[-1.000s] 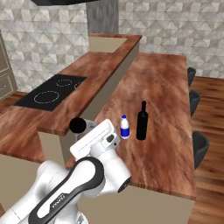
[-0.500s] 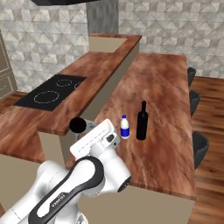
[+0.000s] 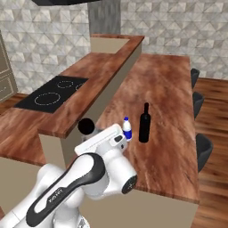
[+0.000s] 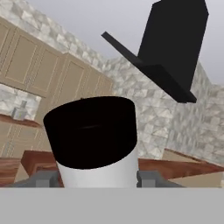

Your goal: Move the drinks to the dining counter.

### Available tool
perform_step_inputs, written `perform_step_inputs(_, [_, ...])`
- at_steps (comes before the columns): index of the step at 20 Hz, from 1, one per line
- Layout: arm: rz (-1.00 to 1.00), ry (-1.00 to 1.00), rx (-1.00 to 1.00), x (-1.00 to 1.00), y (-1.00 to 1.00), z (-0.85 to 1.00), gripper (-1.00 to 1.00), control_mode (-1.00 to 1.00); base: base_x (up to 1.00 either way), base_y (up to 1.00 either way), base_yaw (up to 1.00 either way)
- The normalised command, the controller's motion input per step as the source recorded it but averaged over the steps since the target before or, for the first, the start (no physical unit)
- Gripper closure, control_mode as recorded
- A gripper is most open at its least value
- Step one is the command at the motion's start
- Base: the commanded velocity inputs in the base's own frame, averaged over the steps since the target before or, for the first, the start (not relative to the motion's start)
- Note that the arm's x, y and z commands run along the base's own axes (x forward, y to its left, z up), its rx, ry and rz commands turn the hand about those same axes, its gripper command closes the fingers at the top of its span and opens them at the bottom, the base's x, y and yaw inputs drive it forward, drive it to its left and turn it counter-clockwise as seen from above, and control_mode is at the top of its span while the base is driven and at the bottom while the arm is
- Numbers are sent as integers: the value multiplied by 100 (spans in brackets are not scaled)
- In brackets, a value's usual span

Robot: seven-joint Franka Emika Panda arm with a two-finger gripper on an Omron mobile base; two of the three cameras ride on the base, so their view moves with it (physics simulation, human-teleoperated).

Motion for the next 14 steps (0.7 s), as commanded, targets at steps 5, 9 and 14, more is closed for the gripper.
perform_step_inputs(5, [0, 11, 0, 6, -35, -15, 100, -100, 0, 0, 0])
perform_step_inputs(9, [-4, 1, -4, 16, -27, -28, 100, -100, 0, 0, 0])
perform_step_inputs(14, [-6, 0, -10, 21, -23, -43, 100, -100, 0, 0, 0])
